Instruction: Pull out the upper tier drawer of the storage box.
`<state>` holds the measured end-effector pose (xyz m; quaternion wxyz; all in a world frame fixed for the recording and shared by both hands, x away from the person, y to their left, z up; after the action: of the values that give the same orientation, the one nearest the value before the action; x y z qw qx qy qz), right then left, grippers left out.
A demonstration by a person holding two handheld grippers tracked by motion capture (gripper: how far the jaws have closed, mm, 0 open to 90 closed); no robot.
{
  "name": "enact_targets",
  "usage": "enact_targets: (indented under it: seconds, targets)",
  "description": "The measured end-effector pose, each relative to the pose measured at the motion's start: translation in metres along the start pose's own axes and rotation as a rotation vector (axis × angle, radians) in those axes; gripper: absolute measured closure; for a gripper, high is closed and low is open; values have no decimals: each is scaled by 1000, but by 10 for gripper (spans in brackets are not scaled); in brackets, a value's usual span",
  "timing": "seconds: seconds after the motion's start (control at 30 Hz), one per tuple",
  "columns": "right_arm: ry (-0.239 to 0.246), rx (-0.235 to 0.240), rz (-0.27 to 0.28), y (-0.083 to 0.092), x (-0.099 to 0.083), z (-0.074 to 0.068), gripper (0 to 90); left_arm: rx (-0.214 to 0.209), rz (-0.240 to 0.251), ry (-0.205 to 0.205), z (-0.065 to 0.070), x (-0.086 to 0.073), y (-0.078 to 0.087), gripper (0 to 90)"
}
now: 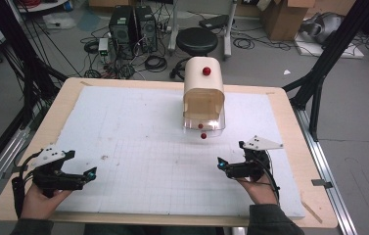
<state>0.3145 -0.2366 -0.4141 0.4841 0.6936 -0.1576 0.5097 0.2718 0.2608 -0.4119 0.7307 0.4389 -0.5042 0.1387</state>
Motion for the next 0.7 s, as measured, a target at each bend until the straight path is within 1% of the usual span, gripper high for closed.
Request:
enact_targets:
  seconds: [0.13, 0.2, 0.37, 0.43, 0.7]
  targets:
    - [-7, -12, -2, 6, -7, 5, 1, -2, 0, 4, 0, -1, 0, 17]
    - [-16, -20, -2, 9, -10, 7, 1, -4, -1, -1, 1, 0, 0, 17]
    - [-26, -26, -6, 15, -16, 11, 1, -5, -1, 2, 1, -1, -1, 17]
    - [-19, -29, 1, 16, -17, 13, 1, -4, -1, 3, 0, -2, -1, 17]
    - [-22, -27, 5, 21, -19, 12, 1, -7, -1, 3, 1, -2, -1, 17]
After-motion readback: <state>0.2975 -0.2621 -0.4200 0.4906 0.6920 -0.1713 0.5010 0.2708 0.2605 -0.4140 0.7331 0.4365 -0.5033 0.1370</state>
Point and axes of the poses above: each handheld gripper's, and its own axes: y roughly backward along the jaws, x roughly out of its top, z roughly to its right, the point moved 4 cm from there along -y, roughly forward along the jaws, and after that the axes turned 5 degrees about -x, right-handed, at the moved point
